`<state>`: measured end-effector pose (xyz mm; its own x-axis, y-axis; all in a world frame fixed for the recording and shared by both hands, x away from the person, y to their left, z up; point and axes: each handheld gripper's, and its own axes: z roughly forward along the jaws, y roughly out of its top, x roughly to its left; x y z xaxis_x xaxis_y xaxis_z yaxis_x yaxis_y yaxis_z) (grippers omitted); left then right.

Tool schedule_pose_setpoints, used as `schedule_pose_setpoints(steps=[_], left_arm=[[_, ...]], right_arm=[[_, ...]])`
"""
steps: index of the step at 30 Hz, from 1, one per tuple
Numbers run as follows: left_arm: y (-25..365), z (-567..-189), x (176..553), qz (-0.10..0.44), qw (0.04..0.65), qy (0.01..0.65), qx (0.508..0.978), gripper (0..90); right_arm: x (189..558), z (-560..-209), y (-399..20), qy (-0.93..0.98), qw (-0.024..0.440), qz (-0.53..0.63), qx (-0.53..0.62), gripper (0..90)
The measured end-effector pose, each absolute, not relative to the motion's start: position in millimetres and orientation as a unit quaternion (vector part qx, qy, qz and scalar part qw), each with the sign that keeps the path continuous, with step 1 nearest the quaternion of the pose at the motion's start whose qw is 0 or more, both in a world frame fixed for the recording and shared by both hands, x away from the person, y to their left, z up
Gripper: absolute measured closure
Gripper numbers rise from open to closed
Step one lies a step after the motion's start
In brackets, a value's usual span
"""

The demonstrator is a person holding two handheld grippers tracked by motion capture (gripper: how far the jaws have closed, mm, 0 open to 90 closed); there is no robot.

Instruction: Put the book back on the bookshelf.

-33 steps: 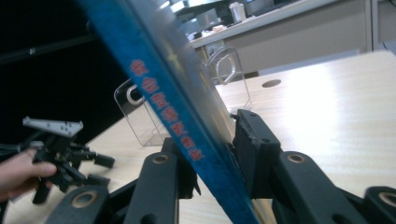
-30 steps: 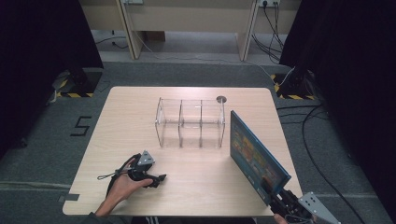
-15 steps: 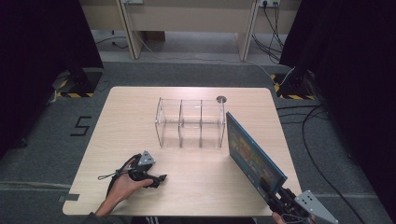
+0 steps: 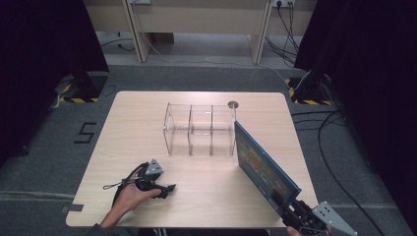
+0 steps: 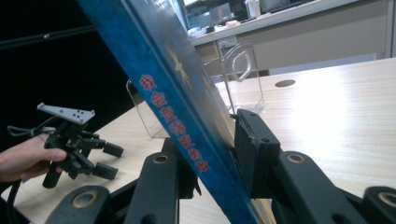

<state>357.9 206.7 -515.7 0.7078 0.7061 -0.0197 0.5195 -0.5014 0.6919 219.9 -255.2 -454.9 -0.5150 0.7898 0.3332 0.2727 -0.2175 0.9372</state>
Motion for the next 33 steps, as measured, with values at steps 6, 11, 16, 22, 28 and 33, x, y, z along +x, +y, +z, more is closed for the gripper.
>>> schedule_pose_setpoints(steps=[6,11,16,22,28,33], left_arm=[[206.6,-515.9,357.9,0.134,0.349,0.357,0.856,15.5],[206.1,-516.0,358.1,0.134,0.349,0.357,0.856,15.2],[205.8,-516.3,358.0,0.135,0.350,0.357,0.856,14.9],[205.3,-516.8,357.9,0.136,0.353,0.356,0.855,14.7],[205.1,-517.2,357.7,0.137,0.354,0.357,0.854,14.5],[205.0,-517.4,357.6,0.137,0.355,0.357,0.853,14.5]], right_arm=[[217.7,-453.1,-251.6,0.603,0.209,0.634,0.437,70.3],[219.6,-450.1,-251.8,0.607,0.227,0.627,0.433,71.9],[224.1,-441.3,-250.0,0.629,0.264,0.614,0.397,73.8],[231.3,-438.0,-248.7,0.657,0.303,0.594,0.352,75.5],[240.2,-439.2,-252.4,0.654,0.308,0.605,0.334,75.3],[247.0,-437.9,-252.8,0.655,0.312,0.608,0.324,70.9]])
